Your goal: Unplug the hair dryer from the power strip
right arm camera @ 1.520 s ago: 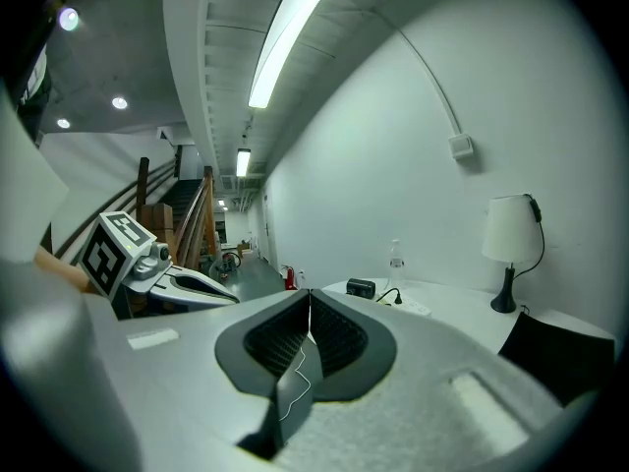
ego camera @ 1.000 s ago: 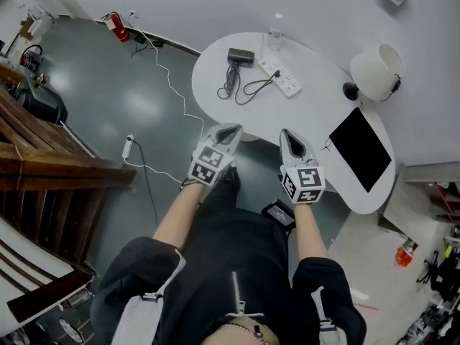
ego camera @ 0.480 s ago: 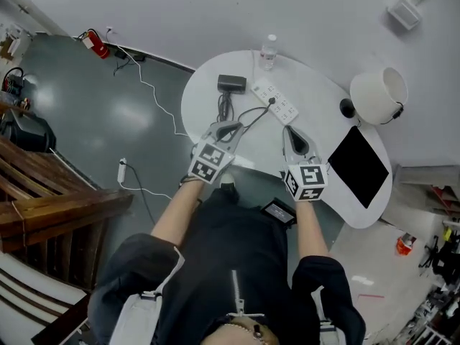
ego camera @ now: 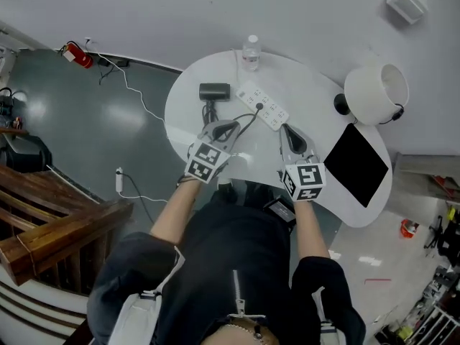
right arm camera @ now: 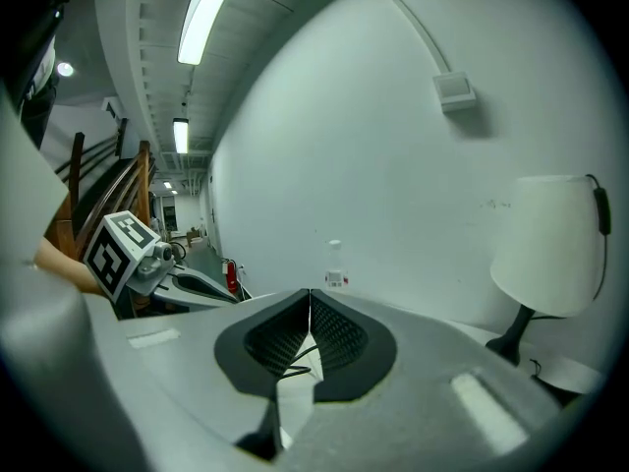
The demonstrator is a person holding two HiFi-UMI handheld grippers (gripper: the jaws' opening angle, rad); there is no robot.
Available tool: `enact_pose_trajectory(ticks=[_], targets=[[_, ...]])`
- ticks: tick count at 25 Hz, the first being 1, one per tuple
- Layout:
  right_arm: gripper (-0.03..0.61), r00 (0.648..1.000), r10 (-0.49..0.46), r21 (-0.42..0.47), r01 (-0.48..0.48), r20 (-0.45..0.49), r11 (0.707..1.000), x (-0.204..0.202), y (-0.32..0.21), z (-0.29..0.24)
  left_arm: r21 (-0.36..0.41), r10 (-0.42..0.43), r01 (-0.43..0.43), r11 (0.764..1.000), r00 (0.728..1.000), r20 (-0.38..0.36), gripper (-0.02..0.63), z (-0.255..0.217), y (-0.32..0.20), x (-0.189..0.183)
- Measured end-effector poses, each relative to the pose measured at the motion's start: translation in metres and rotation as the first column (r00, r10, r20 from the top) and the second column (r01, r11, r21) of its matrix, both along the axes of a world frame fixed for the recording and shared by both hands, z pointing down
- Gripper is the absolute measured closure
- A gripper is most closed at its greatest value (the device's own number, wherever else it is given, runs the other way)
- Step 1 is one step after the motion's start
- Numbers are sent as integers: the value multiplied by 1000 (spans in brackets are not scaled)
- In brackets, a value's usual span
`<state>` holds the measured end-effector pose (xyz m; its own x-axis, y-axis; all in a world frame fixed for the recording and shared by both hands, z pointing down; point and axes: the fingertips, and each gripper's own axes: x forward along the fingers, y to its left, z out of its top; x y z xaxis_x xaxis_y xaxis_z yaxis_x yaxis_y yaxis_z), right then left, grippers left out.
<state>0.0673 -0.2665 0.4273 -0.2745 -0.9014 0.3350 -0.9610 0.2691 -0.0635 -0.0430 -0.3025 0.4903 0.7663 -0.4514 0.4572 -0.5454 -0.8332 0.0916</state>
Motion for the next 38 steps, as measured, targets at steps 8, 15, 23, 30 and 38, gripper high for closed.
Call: enact_pose_trajectory(ticks=[8, 15, 23, 30, 38], targets=[[574, 999, -28, -7, 29, 18, 1000, 23, -44, 5, -35, -17, 17, 999, 1000, 20, 601, 17, -23, 19], [574, 999, -39, -12, 39, 26, 999, 17, -51, 12, -37, 0, 1, 999, 1000, 28, 600, 22, -31, 21], [574, 999, -31, -5, 31, 31, 999, 14, -49, 12, -23, 20, -19, 1000, 999, 46, 600, 24, -33, 18], [574, 999, -22, -19, 23, 33, 1000, 15, -42, 16, 42, 106, -110, 993, 990, 89, 600, 20, -38, 24], [574, 999, -22, -52, 24, 36, 998, 22, -33, 30, 123, 211, -247, 961, 944, 253, 598, 28, -52, 27]])
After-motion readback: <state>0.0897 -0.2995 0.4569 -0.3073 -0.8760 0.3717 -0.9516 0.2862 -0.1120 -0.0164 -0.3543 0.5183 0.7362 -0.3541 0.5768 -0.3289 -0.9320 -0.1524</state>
